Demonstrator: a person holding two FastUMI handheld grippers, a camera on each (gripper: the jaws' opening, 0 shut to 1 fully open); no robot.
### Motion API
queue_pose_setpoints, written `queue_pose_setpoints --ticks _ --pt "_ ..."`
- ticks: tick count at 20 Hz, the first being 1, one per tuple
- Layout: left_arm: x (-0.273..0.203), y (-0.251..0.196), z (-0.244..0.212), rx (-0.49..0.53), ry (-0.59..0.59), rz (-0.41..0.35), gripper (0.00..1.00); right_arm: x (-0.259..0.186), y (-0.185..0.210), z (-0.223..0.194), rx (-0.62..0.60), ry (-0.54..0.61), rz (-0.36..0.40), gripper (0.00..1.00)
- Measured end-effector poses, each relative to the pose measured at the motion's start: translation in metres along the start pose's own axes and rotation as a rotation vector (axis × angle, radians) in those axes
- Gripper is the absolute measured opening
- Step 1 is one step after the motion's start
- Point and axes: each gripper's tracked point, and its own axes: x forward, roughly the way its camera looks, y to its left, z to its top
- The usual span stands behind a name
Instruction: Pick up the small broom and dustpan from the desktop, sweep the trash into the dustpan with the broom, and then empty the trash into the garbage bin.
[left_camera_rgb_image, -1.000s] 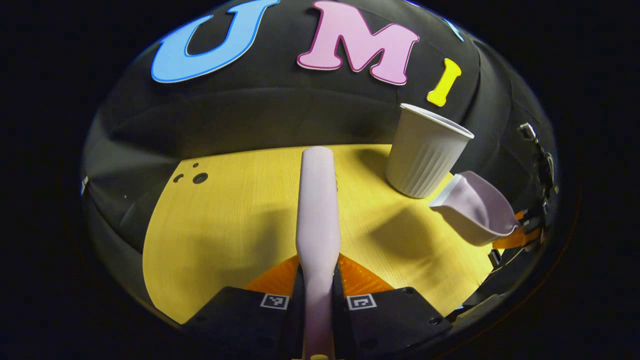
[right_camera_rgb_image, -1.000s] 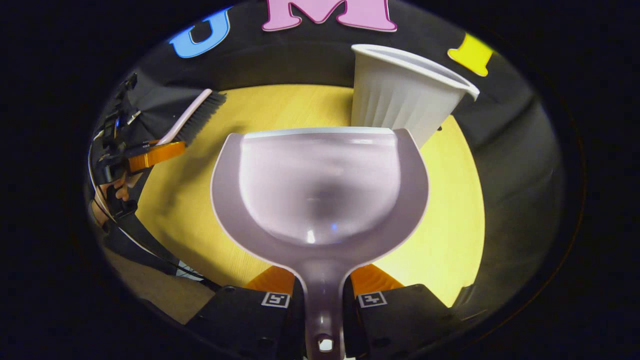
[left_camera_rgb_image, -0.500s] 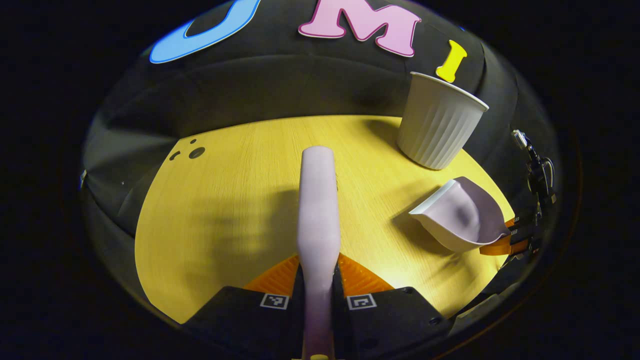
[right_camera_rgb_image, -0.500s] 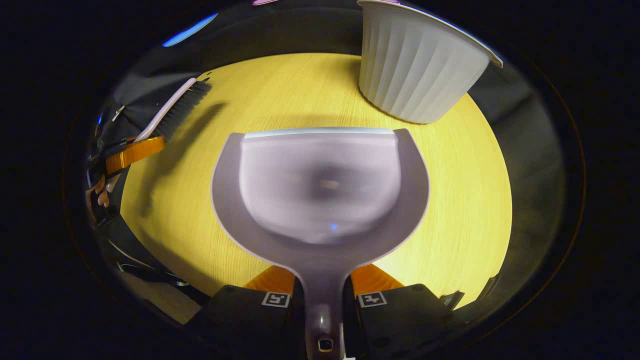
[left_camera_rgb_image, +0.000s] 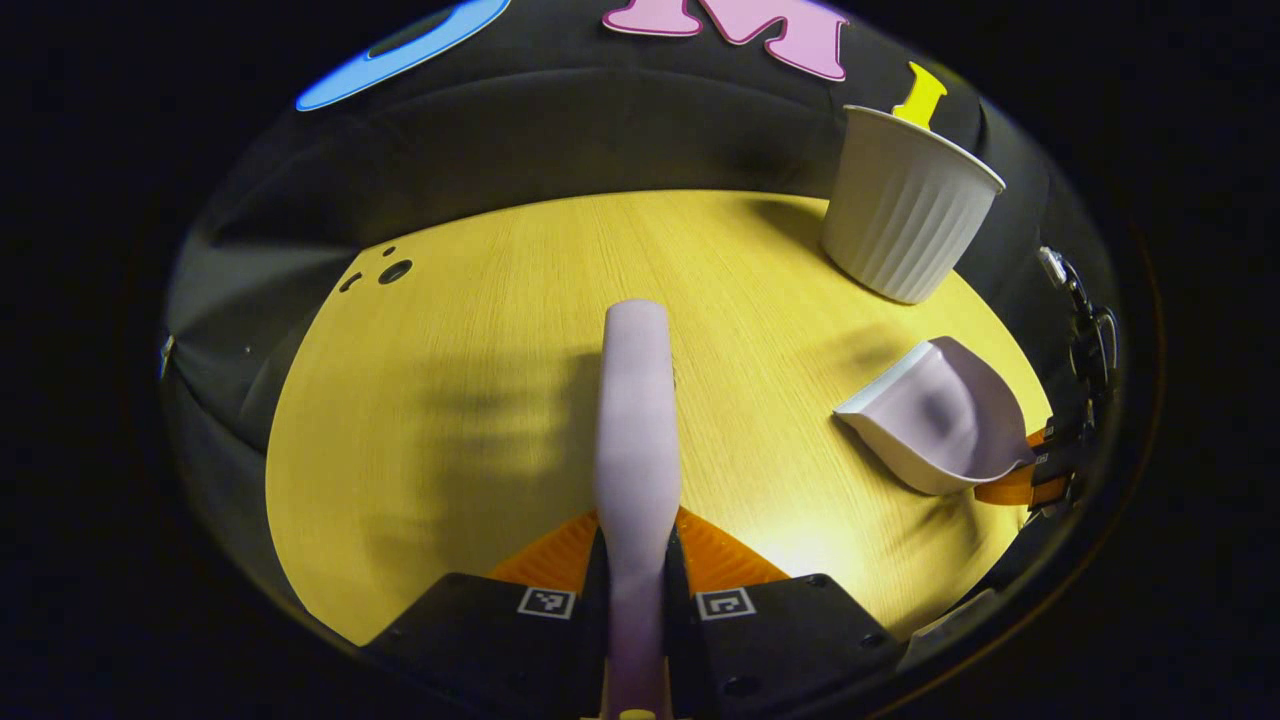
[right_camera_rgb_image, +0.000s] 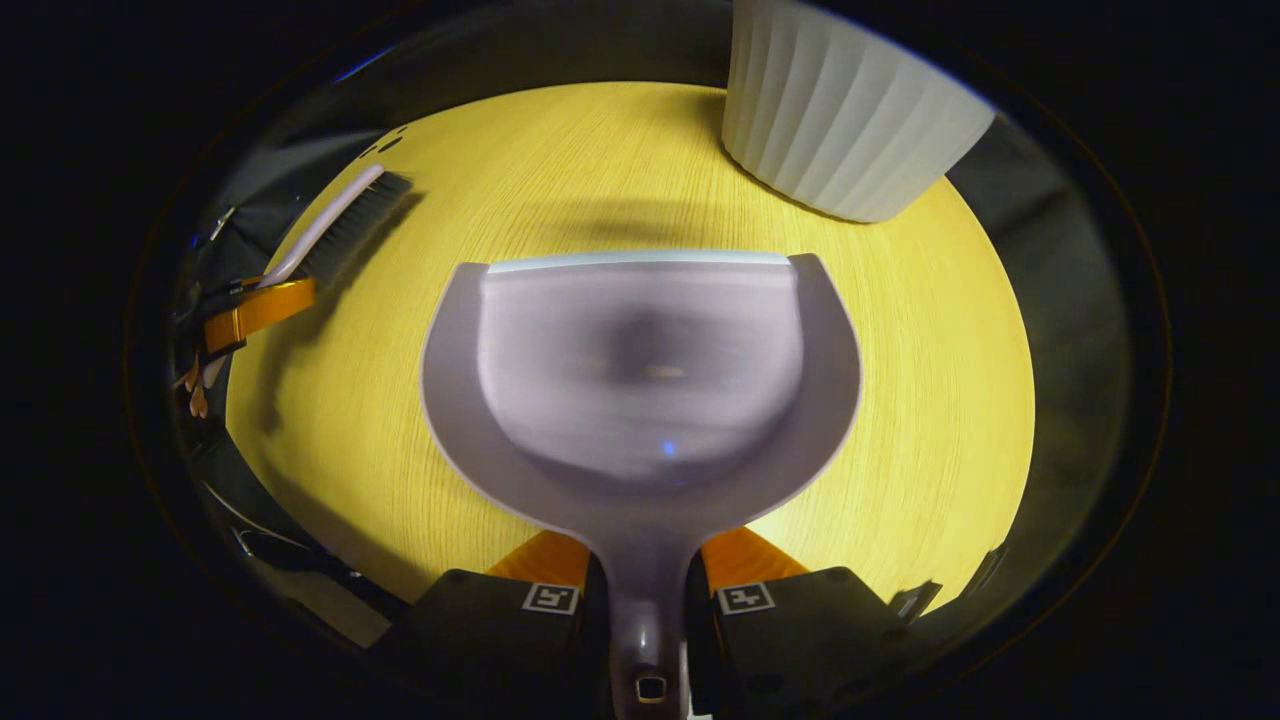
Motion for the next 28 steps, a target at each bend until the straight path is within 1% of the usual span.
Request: queue_pose_setpoints --ticks 2,3,4,5,6,8,9,10,11,12,13,14,15,16,17,18,20,21,22,23,26,28 --pt "0.003 -0.001 -0.005 0.003 0.016 0.001 0.30 0.001 0.001 -0.001 0.005 0.005 0.004 0.36" --pt "0.004 -0.002 -0.006 0.005 0.016 0.001 0.34 0.001 0.001 -0.001 0.006 0.007 0.006 0.37" --pt "0.004 -0.002 -0.005 0.008 0.016 0.000 0.33 0.001 0.001 -0.002 0.006 0.009 0.005 0.36" --pt "0.004 0.000 -0.002 0.015 0.009 0.004 0.35 0.002 0.001 -0.002 0.007 0.014 0.007 0.42" --pt "0.004 0.001 -0.001 0.026 0.007 0.007 0.36 0.000 0.002 -0.003 0.009 0.020 0.009 0.37" --pt "0.003 -0.004 0.002 0.048 0.007 0.013 0.36 0.000 0.006 -0.008 0.009 0.043 0.023 0.37" --pt "0.002 -0.005 0.004 0.051 0.003 0.012 0.36 -0.002 0.006 -0.011 0.005 0.055 0.028 0.33" --pt "0.001 -0.006 0.004 0.051 0.001 0.010 0.36 -0.005 0.008 -0.012 0.001 0.061 0.034 0.34" --pt "-0.002 -0.006 0.003 0.048 0.002 0.006 0.33 -0.007 0.009 -0.014 0.000 0.063 0.037 0.45" --pt "-0.006 -0.005 0.002 0.045 0.002 0.007 0.37 -0.012 0.009 -0.015 0.005 0.064 0.041 0.41" --pt "-0.011 -0.005 0.001 0.044 -0.004 0.012 0.41 -0.016 0.010 -0.016 0.013 0.065 0.047 0.41" --pt "-0.017 -0.002 0.002 0.047 -0.014 0.019 0.39 -0.022 0.010 -0.017 0.023 0.062 0.053 0.41" --pt "-0.023 -0.002 0.004 0.051 -0.030 0.022 0.36 -0.030 0.009 -0.015 0.033 0.053 0.059 0.34" --pt "-0.031 0.000 0.008 0.055 -0.046 0.029 0.36 -0.038 0.009 -0.015 0.043 0.043 0.066 0.41" --pt "-0.036 0.000 0.011 0.060 -0.063 0.031 0.37 -0.049 0.009 -0.012 0.053 0.024 0.076 0.48" --pt "-0.045 0.000 0.016 0.067 -0.085 0.039 0.39 -0.059 0.008 -0.009 0.058 0.005 0.082 0.40" --pt "-0.066 0.003 0.028 0.077 -0.132 0.048 0.37 -0.082 0.005 0.003 0.069 -0.062 0.082 0.39" --pt "-0.075 0.003 0.036 0.073 -0.158 0.050 0.40 -0.096 0.005 0.012 0.077 -0.109 0.081 0.39" --pt "-0.084 0.003 0.044 0.066 -0.183 0.051 0.39 -0.105 0.005 0.019 0.081 -0.149 0.080 0.39" --pt "-0.099 0.001 0.058 0.048 -0.233 0.058 0.39 -0.123 0.003 0.032 0.084 -0.219 0.064 0.39" --pt "-0.127 0.002 0.087 0.023 -0.323 0.083 0.39 -0.154 -0.008 0.060 0.068 -0.346 -0.007 0.39" --pt "-0.146 0.000 0.109 0.023 -0.396 0.091 0.39 -0.175 -0.009 0.082 0.057 -0.454 -0.029 0.39"
